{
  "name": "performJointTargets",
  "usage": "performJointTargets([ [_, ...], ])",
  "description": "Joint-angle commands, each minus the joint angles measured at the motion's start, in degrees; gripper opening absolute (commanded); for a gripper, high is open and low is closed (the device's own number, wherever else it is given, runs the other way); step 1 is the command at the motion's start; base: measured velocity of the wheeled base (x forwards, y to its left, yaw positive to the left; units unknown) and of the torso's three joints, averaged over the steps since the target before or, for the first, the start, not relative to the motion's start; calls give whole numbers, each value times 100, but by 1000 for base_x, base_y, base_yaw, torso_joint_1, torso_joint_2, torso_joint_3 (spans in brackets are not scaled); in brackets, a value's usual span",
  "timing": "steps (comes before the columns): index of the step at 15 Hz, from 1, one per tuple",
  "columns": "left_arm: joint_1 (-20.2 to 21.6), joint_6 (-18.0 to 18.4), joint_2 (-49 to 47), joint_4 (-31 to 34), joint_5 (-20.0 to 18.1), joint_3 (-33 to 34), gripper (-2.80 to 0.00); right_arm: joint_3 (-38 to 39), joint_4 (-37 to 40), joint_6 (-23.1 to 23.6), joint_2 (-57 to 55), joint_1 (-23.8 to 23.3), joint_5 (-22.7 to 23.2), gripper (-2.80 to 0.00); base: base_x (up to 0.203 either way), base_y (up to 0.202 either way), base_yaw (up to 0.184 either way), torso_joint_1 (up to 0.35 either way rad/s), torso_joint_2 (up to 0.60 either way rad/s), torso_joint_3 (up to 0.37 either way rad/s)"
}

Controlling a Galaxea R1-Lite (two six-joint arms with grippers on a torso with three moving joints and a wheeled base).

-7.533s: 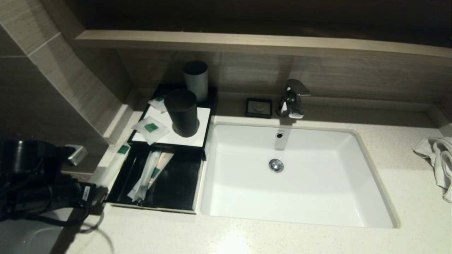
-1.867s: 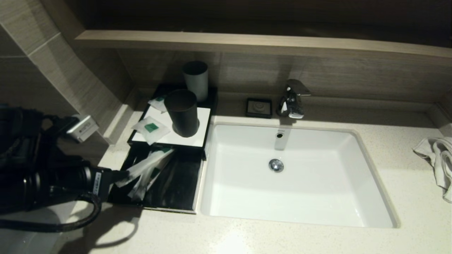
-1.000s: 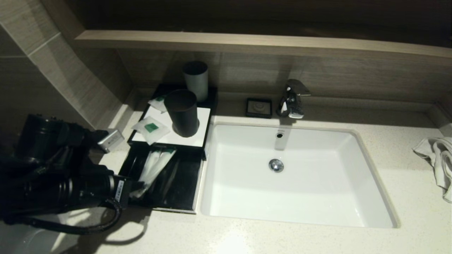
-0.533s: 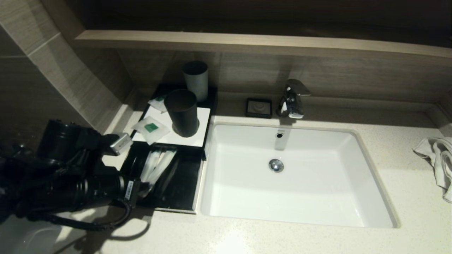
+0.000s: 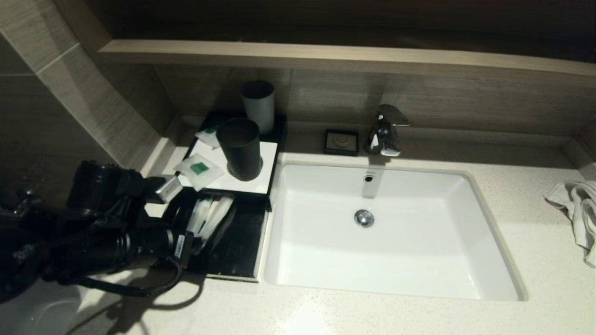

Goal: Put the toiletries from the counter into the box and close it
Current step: Place the bathroom toiletry into the drawer

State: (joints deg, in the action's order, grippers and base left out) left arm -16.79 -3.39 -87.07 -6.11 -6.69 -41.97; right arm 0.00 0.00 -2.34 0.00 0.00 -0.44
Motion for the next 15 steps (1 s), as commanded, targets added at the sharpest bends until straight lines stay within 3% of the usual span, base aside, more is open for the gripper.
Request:
performJointTargets([
  [1,-8,-4,-30,-40,32,-8,0,0,0,-3,0,0,0,-280,0,0,0,0,0,0],
  [9,8,-195,389,-573,115,-51,0,0,0,0,-6,-1,0,-280,0,0,0,0,0,0],
  [13,9,-197,519,-620,535,-332,0,0,0,-3,-9,0,0,-280,0,0,0,0,0,0],
  [14,9,-197,541,-620,676,-415,-264,0,0,-3,-9,0,0,-280,0,0,0,0,0,0],
  [15,9,-197,554,-621,798,-483,-280,0,0,-3,-9,0,0,-280,0,0,0,0,0,0],
])
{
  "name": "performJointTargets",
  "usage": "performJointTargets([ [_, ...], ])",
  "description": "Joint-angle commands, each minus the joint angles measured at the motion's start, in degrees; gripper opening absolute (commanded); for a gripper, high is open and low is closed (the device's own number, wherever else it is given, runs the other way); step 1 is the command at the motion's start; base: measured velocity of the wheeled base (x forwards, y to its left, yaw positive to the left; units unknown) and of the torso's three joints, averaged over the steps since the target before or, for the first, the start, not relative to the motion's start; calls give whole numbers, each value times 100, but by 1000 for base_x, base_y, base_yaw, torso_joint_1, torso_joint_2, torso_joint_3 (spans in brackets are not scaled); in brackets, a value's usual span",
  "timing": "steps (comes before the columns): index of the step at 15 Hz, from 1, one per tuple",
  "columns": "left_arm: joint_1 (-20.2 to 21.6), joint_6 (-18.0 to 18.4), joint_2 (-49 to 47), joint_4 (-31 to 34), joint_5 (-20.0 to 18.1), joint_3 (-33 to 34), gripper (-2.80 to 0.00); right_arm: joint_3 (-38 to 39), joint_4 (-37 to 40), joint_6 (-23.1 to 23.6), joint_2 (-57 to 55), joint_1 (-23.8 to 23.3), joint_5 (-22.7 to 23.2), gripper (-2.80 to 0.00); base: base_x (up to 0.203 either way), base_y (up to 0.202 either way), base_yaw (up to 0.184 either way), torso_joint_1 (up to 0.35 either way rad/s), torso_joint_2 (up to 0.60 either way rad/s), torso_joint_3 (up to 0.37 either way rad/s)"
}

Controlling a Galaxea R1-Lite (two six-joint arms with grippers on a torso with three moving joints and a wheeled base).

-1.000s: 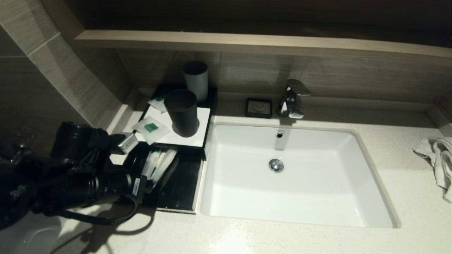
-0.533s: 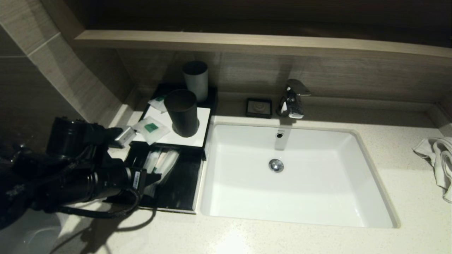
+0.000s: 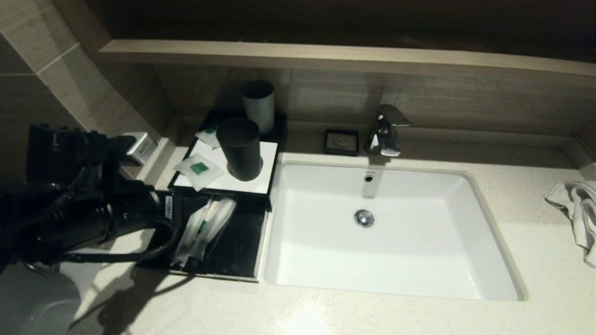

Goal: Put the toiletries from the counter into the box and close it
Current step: Place the bathroom toiletry into the drawer, then pick up the bathroom toiletry

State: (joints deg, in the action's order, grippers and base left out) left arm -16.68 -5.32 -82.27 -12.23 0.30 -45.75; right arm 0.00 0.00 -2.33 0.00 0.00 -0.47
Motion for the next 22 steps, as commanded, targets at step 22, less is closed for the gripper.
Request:
performJointTargets([
  [22,209,-478,-1000,-17,838,-1190,-280,0,0,-5,-9,0,4,-280,0,0,0,0,0,0],
])
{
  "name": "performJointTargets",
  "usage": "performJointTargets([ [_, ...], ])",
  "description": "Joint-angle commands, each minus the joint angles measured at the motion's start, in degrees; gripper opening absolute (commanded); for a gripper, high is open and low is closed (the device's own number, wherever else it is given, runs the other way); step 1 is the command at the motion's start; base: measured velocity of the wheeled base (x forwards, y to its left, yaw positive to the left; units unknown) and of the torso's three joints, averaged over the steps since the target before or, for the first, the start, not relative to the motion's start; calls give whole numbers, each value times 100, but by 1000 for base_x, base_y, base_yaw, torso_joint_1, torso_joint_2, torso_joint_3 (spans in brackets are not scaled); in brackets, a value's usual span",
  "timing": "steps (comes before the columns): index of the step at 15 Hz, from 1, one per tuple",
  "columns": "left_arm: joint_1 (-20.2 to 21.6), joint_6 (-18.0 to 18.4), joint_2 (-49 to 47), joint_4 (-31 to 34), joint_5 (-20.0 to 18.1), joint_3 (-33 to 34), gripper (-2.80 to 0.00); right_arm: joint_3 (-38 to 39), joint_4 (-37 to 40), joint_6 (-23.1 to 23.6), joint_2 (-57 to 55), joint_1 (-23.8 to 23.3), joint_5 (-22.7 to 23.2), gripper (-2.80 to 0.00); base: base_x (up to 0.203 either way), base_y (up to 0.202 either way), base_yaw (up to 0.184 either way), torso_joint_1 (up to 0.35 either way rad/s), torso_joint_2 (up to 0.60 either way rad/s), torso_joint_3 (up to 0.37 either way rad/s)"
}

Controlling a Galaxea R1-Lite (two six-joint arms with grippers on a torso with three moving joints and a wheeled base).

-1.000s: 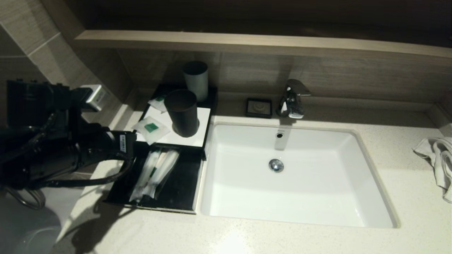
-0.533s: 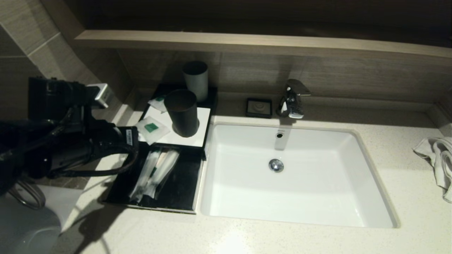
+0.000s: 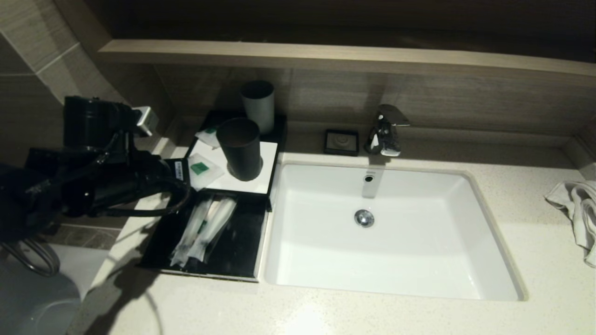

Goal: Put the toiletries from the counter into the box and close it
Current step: Pick up the bathroom toiletry

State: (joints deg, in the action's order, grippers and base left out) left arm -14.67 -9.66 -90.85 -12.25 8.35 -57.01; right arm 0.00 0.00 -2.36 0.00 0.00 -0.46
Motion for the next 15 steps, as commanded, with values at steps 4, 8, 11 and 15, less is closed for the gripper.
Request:
performJointTargets([
  [4,8,-80,-118,-34,62,-73,-280,0,0,-1,-9,0,2,-280,0,0,0,0,0,0],
  [8,-1,-80,-163,-251,150,-84,-280,0,0,4,0,0,2,-280,0,0,0,0,0,0],
  [11,-1,-80,-188,-269,150,-135,0,0,0,-1,0,0,2,-280,0,0,0,0,0,0],
  [15,-1,-72,-217,-303,150,-118,0,0,0,-1,-2,0,2,-280,0,0,0,0,0,0],
])
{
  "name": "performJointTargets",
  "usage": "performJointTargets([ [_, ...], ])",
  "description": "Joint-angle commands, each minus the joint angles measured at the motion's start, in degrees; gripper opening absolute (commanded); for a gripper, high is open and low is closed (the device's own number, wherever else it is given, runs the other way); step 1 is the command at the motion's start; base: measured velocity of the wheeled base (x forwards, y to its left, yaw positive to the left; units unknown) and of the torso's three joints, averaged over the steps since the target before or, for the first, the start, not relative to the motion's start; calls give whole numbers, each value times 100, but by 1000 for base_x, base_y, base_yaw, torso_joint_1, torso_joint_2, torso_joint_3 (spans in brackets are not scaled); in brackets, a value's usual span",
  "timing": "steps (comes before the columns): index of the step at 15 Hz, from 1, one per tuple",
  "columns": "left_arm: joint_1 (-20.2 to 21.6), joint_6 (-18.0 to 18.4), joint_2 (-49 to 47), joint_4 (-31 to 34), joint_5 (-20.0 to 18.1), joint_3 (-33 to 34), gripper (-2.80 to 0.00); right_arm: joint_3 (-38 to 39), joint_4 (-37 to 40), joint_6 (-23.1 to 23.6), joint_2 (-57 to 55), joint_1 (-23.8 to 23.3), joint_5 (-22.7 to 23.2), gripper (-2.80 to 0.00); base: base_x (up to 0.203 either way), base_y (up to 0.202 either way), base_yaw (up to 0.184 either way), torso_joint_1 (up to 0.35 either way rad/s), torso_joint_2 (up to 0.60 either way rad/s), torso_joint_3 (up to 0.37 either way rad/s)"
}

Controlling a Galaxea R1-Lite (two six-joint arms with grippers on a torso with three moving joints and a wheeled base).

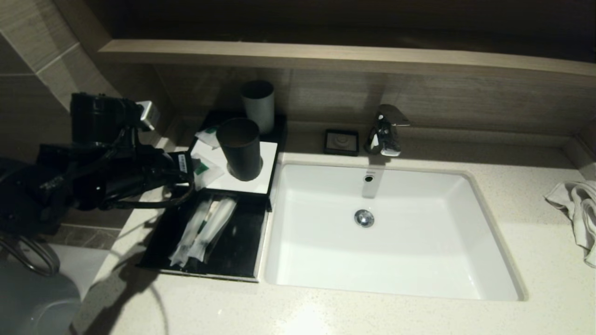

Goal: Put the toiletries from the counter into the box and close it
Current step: Pick up the bathroom toiletry

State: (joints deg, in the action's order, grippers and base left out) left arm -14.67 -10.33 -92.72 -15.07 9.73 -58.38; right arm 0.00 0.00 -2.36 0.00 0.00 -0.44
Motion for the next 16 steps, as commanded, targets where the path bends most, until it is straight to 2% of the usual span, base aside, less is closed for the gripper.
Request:
performJointTargets([
  [1,-1,-4,-62,-39,12,46,0,0,0,5,-1,0,0,-280,0,0,0,0,0,0],
  [16,-1,14,-369,-145,9,13,0,3,0,2,-9,0,0,-280,0,0,0,0,0,0],
])
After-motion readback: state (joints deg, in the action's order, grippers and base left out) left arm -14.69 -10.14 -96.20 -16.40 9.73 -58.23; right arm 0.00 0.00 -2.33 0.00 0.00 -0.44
